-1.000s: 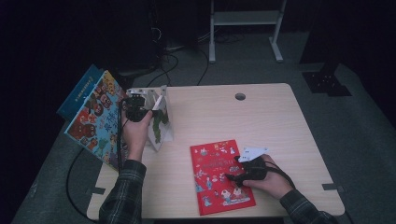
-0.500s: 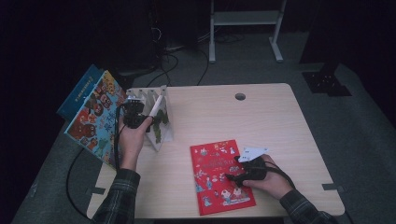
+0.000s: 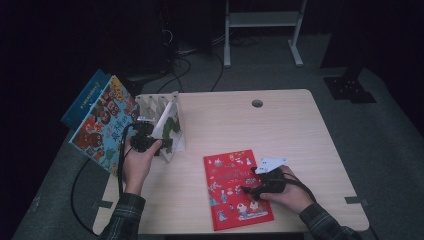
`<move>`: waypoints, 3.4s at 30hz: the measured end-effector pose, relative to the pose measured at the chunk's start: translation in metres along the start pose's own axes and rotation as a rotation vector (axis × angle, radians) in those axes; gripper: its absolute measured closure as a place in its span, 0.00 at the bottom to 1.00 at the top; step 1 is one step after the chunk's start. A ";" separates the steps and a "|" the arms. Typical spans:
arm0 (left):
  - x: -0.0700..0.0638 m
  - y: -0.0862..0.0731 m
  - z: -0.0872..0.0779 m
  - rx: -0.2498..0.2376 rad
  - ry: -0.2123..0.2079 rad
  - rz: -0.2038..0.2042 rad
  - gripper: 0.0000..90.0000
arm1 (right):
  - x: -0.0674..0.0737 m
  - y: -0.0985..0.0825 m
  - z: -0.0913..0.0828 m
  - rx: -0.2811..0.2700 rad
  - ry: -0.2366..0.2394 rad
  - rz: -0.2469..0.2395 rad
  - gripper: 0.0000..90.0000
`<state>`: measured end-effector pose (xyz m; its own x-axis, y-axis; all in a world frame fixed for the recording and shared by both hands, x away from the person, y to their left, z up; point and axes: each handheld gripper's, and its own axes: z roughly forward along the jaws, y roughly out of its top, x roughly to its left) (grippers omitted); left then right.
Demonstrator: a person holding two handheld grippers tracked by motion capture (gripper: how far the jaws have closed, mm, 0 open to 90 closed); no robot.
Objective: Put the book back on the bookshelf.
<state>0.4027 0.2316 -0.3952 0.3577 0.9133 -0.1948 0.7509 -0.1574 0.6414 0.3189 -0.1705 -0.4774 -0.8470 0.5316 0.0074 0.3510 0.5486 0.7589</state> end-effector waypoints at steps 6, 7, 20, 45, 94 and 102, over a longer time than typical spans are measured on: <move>-0.006 -0.005 0.008 0.029 -0.041 -0.006 0.42 | 0.000 0.000 0.000 0.001 -0.001 0.000 0.23; -0.006 -0.005 0.008 0.029 -0.041 -0.006 0.42 | 0.000 0.000 0.000 0.001 -0.001 0.000 0.23; -0.031 0.001 0.014 0.012 -0.062 0.055 0.41 | 0.000 0.000 0.000 0.000 -0.001 0.002 0.22; -0.058 0.022 0.022 -0.060 -0.149 0.112 0.39 | 0.001 0.000 0.000 -0.001 -0.002 0.003 0.23; -0.070 -0.067 -0.006 0.059 -0.225 0.326 0.44 | 0.002 -0.001 0.000 -0.002 -0.003 0.006 0.21; -0.085 -0.077 0.004 0.076 -0.320 0.314 0.31 | 0.003 0.000 0.002 0.005 -0.016 0.014 0.14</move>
<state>0.3163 0.1642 -0.4311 0.7189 0.6571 -0.2267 0.6133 -0.4461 0.6518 0.3174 -0.1679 -0.4786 -0.8354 0.5496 0.0078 0.3650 0.5442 0.7554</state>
